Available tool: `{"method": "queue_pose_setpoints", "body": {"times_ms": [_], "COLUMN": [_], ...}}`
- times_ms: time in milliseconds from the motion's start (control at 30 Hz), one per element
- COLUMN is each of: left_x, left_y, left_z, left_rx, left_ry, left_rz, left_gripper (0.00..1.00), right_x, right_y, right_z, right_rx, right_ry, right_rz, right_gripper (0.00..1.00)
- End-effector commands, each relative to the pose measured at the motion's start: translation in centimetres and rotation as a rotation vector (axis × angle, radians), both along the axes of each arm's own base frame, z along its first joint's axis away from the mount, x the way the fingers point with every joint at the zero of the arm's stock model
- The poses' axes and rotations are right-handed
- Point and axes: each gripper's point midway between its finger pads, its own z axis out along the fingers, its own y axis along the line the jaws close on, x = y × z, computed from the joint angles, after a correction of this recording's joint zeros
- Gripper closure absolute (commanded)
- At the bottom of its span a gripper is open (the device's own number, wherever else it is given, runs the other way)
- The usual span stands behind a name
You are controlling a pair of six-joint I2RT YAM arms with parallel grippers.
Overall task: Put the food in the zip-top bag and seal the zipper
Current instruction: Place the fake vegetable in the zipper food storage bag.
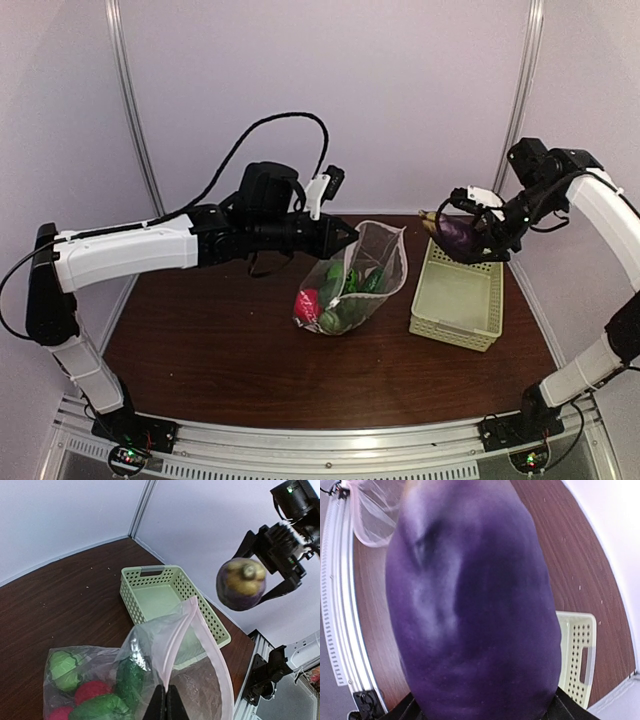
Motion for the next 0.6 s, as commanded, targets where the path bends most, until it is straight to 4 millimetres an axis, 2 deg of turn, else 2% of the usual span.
{"method": "queue_pose_setpoints", "body": {"times_ms": [0, 100, 233, 433, 500, 567], "left_x": [1.1, 1.3, 1.3, 0.8, 0.6, 0.4], "left_y": [-0.5, -0.4, -0.2, 0.0, 0.0, 0.2], "left_z": [2.0, 2.7, 3.6, 5.0, 5.5, 6.2], "left_rx": [-0.039, -0.044, -0.053, -0.08, -0.093, -0.106], "left_ry": [-0.027, -0.032, -0.025, -0.014, -0.013, -0.019], "left_rz": [0.027, 0.036, 0.045, 0.035, 0.027, 0.024], "left_gripper": [1.0, 1.0, 1.0, 1.0, 1.0, 1.0], "right_x": [-2.6, -2.8, -4.1, -5.3, -4.7, -3.9], "right_y": [4.8, 7.6, 10.8, 14.4, 15.1, 15.6], "right_z": [5.0, 7.2, 8.5, 11.1, 11.8, 11.7], "right_rx": [0.293, 0.395, 0.436, 0.541, 0.582, 0.609], "right_ry": [0.031, -0.006, -0.034, -0.077, -0.112, -0.128], "right_rz": [0.099, 0.16, 0.249, 0.319, 0.304, 0.277], "right_gripper": [0.6, 0.58, 0.57, 0.58, 0.58, 0.58]}}
